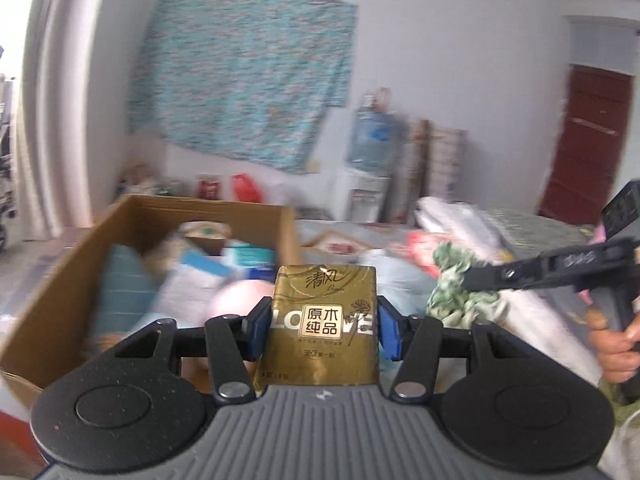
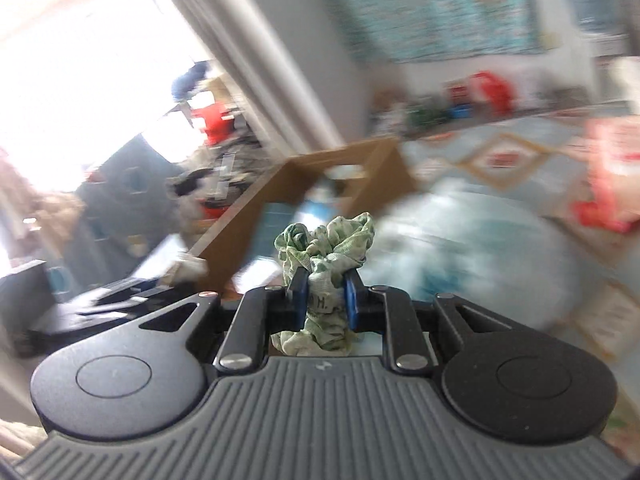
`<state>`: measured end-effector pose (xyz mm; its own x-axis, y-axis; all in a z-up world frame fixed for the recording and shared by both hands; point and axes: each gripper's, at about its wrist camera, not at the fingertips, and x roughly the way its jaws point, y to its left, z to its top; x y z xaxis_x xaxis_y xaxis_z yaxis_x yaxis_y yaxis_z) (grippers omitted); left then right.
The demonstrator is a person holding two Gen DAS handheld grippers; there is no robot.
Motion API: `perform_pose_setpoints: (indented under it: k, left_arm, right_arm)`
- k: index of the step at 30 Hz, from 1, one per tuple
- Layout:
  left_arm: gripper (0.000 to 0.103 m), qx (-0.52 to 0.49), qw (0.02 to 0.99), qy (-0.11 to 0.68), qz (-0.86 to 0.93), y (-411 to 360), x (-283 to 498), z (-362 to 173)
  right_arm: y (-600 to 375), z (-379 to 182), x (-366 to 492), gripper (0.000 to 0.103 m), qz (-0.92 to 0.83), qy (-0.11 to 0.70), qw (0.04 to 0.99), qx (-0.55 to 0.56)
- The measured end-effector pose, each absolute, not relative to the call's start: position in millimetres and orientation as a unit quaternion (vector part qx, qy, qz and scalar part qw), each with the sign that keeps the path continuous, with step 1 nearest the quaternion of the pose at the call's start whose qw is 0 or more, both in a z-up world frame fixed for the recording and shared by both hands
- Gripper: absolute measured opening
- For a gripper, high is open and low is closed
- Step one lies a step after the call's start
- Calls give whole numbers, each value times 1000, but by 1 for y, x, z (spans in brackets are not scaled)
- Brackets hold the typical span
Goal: Organize soft objects
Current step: 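Carry the tissue pack and scrunchie into the box and open both grippers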
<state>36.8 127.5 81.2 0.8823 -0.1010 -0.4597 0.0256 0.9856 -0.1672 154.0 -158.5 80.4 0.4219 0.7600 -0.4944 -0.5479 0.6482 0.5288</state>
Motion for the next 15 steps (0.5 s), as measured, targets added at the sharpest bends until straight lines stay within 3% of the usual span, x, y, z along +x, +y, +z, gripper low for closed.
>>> perform_pose_setpoints:
  k: [15]
  left_arm:
    - [55, -133, 914, 382, 25, 218, 94, 21]
  right_arm:
    - [40, 38, 218, 21, 459, 513, 725, 32]
